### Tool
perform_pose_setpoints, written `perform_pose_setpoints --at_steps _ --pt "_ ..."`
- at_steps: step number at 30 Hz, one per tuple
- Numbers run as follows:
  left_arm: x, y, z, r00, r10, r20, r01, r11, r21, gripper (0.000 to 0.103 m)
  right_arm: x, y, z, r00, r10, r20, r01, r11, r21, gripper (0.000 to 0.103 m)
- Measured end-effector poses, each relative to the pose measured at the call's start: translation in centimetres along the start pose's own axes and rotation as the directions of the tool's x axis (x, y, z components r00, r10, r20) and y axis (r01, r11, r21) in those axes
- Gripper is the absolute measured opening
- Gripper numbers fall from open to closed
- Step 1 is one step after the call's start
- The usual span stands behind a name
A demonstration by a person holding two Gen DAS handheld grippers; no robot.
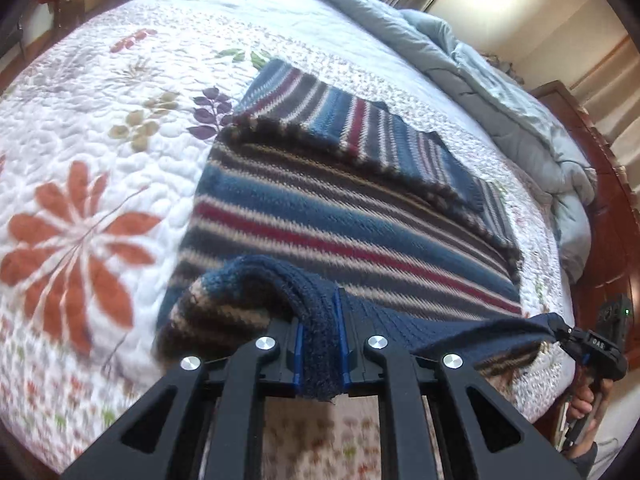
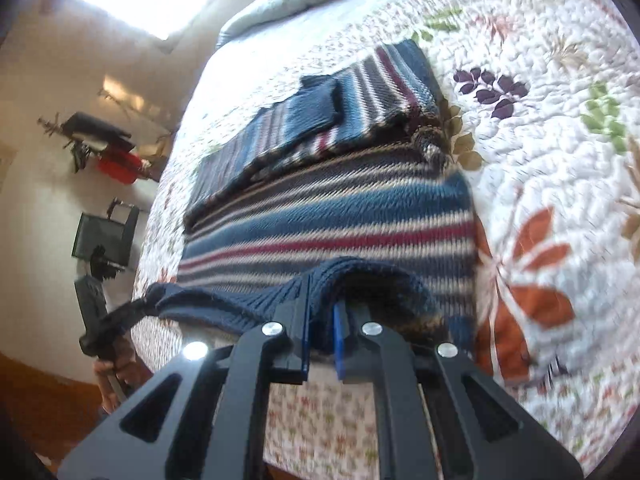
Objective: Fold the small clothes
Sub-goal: 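Grasp the ribbed hem with both tools, then lift the hem with both tools and fold it toward the collar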
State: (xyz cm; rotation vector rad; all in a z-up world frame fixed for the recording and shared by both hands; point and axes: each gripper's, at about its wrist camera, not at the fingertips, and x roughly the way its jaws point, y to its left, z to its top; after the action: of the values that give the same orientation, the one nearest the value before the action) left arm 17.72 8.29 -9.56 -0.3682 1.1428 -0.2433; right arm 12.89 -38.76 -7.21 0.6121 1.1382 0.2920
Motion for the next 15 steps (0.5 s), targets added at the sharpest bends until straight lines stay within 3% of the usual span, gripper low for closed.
perform_pose_setpoints --at_steps 4,9,10,11,12,15 --pt "3.0 1.0 2.0 0.999 0.041 -0.007 -0.041 0.999 -0.013 0.024 3.6 -2.4 2.2 0.998 -0.016 -0.056 0.02 0.997 0.074 0.012" --pt "2.3 1.9 3.0 1.0 0.001 -0.015 -0.001 1.0 -0.024 0.029 3.5 -3.8 2.8 0.999 0.012 -0.049 -0.007 0.994 0.105 0.023" --pt "1.7 1.9 3.1 1.0 0.029 0.002 -0.029 1.0 -0.011 0.033 3.0 -3.6 2.9 0.999 -0.016 -0.041 0.019 0.996 0.084 0.037" --pt "1.2 1.9 3.2 0.998 0.066 0.025 -0.066 0.998 -0.001 0.045 2.3 -3.3 3.0 0.997 -0.071 -0.019 0.072 0.996 0.054 0.048" --pt "0.6 1.9 3.4 0.995 0.092 0.049 -0.093 0.996 0.01 0.05 1.6 -2.9 3.2 0.993 -0.118 0.008 0.118 0.993 0.022 0.056" --pt "-1.0 1.1 3.6 0.984 0.144 0.106 -0.151 0.987 0.063 0.049 0.3 -1.8 3.7 0.988 -0.152 0.025 0.153 0.987 -0.047 0.049"
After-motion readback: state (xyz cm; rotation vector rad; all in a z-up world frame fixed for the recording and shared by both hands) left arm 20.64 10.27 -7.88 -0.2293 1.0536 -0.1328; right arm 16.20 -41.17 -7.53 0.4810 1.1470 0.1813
